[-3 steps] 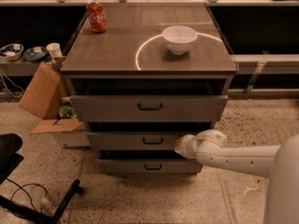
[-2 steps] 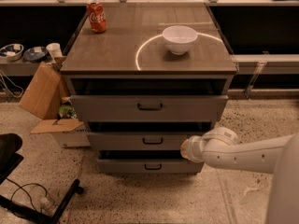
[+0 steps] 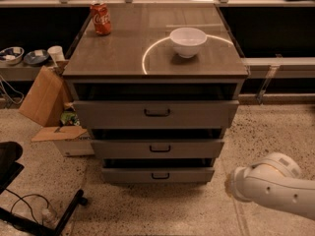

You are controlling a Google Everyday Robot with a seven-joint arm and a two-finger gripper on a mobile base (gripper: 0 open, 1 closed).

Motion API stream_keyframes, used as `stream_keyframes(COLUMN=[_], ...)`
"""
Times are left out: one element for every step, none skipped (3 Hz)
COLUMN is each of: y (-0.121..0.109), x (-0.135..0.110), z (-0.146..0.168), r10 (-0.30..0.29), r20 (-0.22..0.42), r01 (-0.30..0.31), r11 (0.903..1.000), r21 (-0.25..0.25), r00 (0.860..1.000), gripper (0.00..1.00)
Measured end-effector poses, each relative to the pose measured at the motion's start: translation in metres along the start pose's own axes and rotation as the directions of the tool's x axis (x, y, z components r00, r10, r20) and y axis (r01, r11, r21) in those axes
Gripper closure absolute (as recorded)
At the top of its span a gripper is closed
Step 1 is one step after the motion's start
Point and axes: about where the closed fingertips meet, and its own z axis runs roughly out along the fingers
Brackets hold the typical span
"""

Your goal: Close middle drawer

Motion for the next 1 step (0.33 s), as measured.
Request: stream_keyframes(y=[0.0244], x=[0.0651], z=[-0.0699], r10=[0.171], r20=[-0.057], r01=[-0.168], r11=[0.9844], r21=[0.053], r00=[0.984], gripper=[1.0])
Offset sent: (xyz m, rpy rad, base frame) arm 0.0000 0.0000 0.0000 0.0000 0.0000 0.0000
